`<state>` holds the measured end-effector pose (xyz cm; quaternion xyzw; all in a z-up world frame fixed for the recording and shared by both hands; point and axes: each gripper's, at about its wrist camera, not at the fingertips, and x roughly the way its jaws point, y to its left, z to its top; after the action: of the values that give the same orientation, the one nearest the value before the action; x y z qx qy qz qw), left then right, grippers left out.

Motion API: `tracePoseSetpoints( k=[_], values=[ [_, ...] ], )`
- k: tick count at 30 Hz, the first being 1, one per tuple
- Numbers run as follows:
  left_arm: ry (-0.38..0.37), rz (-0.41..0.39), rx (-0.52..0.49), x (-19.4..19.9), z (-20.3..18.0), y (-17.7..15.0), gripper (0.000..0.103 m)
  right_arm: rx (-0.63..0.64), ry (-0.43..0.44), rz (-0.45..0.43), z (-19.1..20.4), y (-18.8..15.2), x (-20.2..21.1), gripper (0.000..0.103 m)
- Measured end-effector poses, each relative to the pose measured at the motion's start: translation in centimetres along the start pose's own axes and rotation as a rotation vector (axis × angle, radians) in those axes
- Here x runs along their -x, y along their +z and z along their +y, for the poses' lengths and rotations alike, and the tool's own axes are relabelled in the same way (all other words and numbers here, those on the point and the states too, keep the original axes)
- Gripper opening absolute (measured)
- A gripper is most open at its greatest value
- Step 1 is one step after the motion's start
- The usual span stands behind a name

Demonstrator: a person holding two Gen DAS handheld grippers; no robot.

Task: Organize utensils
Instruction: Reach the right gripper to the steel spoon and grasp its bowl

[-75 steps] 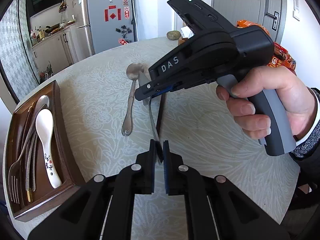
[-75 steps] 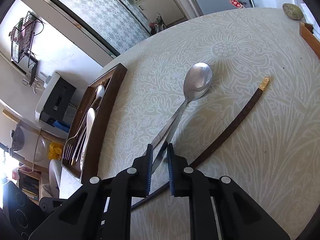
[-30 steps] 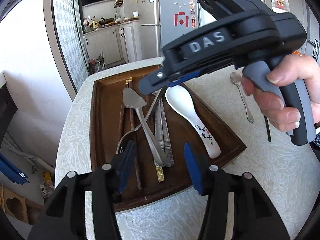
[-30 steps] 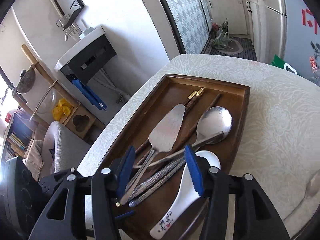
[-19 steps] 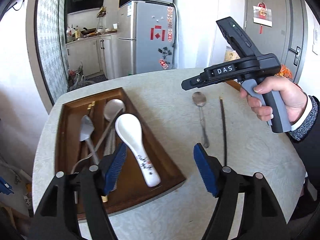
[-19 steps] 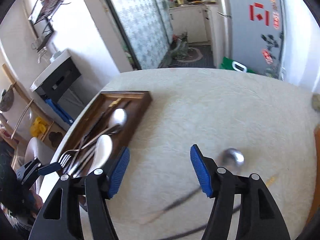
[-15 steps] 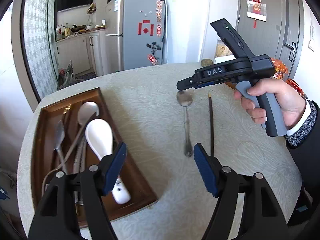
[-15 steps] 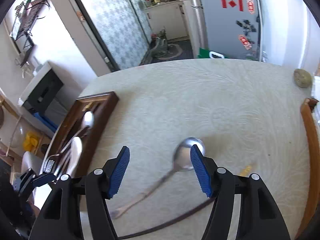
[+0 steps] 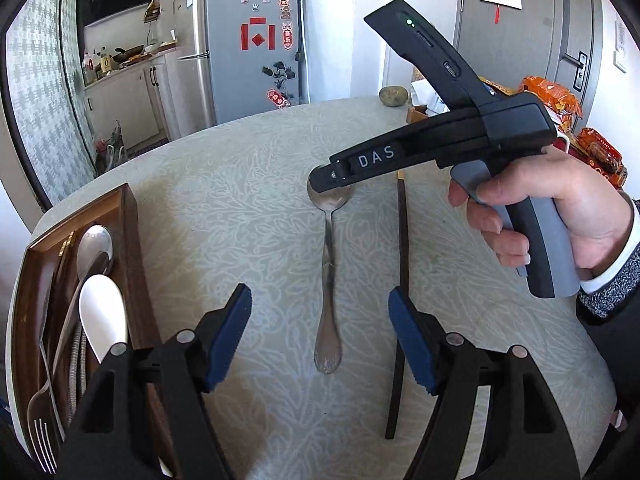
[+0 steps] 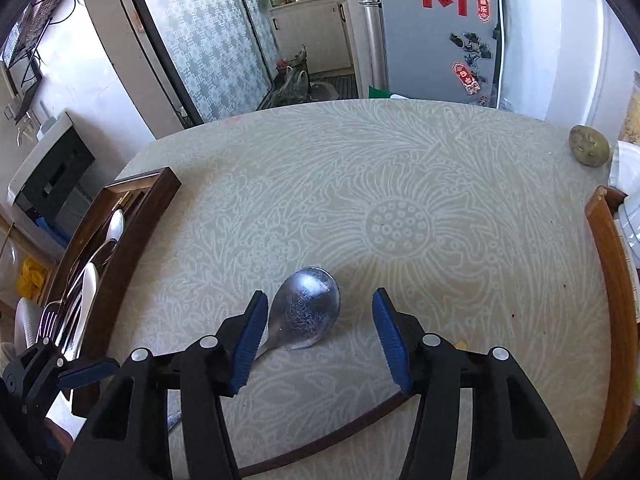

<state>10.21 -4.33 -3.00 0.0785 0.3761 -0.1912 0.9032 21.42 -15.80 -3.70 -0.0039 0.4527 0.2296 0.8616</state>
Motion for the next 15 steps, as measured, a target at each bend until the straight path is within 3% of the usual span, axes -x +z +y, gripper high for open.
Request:
tracePoseSetpoints(
  k=[8, 15],
  values=[
    [-0.029, 0.019, 0.031, -0.6, 0.6, -0.1, 0.074, 0.026, 0.01, -0.012, 0.7, -0.1, -0.6, 0.046],
    [-0.032, 0.073, 0.037, -1.6, 0.9, 0.0, 0.074, 0.031, -0.017, -0.026, 0.5, 0.0, -0.7, 0.016]
  ],
)
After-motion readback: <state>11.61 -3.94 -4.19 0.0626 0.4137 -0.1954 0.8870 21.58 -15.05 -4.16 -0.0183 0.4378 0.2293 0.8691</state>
